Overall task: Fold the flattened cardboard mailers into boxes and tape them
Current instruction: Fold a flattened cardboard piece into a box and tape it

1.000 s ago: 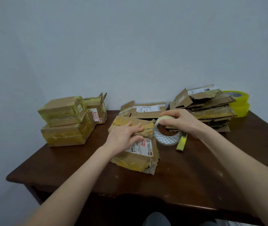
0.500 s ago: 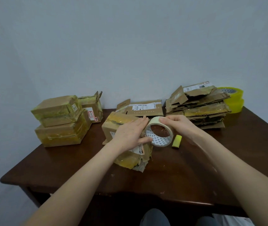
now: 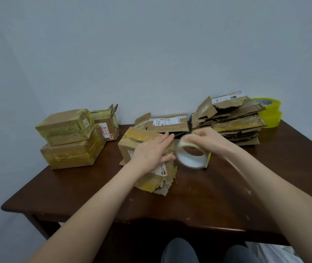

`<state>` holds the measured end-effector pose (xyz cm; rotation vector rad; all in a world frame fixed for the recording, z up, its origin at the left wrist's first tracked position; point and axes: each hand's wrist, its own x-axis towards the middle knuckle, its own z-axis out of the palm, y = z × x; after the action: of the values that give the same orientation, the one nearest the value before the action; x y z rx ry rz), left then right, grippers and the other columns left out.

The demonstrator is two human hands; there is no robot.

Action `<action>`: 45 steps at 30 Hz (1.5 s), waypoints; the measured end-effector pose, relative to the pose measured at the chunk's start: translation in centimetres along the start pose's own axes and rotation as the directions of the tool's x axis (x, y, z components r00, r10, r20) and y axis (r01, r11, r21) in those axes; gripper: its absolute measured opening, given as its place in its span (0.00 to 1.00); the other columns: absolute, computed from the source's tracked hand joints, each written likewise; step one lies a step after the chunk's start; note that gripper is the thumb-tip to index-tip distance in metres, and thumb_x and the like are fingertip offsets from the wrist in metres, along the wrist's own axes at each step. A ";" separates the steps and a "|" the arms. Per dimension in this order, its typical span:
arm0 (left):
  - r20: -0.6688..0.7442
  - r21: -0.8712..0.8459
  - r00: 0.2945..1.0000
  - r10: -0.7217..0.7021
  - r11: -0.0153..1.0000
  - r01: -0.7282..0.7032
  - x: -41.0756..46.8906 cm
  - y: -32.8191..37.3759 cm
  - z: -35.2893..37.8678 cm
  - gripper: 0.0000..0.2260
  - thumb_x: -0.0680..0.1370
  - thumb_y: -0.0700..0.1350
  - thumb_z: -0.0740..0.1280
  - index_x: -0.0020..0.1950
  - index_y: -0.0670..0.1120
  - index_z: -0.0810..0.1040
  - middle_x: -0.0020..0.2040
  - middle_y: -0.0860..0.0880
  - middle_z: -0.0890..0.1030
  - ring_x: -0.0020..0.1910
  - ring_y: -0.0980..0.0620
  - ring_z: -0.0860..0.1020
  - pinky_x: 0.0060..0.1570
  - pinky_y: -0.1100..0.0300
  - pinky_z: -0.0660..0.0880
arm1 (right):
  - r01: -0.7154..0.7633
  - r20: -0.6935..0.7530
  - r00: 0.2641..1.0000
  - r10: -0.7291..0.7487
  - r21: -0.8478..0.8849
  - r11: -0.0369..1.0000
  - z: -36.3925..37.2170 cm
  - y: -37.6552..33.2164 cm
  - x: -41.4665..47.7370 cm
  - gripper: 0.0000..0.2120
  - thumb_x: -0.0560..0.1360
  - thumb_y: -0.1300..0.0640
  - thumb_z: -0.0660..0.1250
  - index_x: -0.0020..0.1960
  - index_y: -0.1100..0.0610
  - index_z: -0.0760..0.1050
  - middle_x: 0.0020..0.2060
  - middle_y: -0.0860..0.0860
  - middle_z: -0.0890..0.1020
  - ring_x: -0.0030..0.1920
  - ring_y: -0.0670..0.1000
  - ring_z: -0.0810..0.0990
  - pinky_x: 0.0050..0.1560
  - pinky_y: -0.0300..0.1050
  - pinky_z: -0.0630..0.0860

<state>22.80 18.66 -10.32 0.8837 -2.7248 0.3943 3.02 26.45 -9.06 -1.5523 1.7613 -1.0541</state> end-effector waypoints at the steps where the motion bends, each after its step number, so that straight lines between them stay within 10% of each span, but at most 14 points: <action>1: -0.004 -0.004 1.000 -0.005 1.000 0.005 -0.2 -0.1 0.0 0.33 0.78 0.65 0.53 0.78 0.53 0.48 0.79 0.53 0.51 0.76 0.55 0.57 0.61 0.57 0.71 | -0.012 0.010 1.000 0.012 -0.067 0.998 0.0 0.6 -0.4 0.14 0.75 0.46 0.67 0.43 0.57 0.80 0.37 0.50 0.83 0.36 0.49 0.80 0.36 0.39 0.75; 21: -0.049 0.019 0.996 -0.077 0.997 0.078 -0.1 0.2 1.3 0.24 0.81 0.62 0.48 0.76 0.58 0.59 0.77 0.55 0.59 0.75 0.55 0.57 0.72 0.56 0.57 | -0.055 0.035 0.997 0.062 -0.176 0.983 1.2 1.8 -1.6 0.18 0.79 0.48 0.62 0.65 0.54 0.72 0.55 0.51 0.78 0.51 0.50 0.79 0.51 0.46 0.79; 32: 0.009 0.043 0.978 -0.207 0.978 0.206 2.2 -0.9 1.7 0.25 0.79 0.63 0.46 0.74 0.59 0.62 0.75 0.55 0.63 0.73 0.53 0.62 0.70 0.51 0.61 | -0.164 -0.319 0.940 0.117 -0.125 0.978 0.7 2.5 0.2 0.15 0.82 0.55 0.57 0.64 0.54 0.76 0.62 0.52 0.78 0.61 0.52 0.75 0.59 0.48 0.72; 45: -0.045 -0.038 0.949 -0.311 0.950 0.310 3.0 -1.6 2.6 0.22 0.83 0.57 0.42 0.72 0.60 0.67 0.73 0.57 0.67 0.72 0.54 0.65 0.69 0.52 0.60 | -0.350 -0.201 0.936 0.288 -0.615 0.707 2.1 6.2 0.5 0.16 0.80 0.43 0.57 0.66 0.43 0.72 0.62 0.52 0.76 0.61 0.56 0.76 0.49 0.48 0.72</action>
<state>21.01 14.98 -11.55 1.2516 -2.4805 0.3039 1.30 25.66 -15.38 -1.4753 2.5233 -0.3424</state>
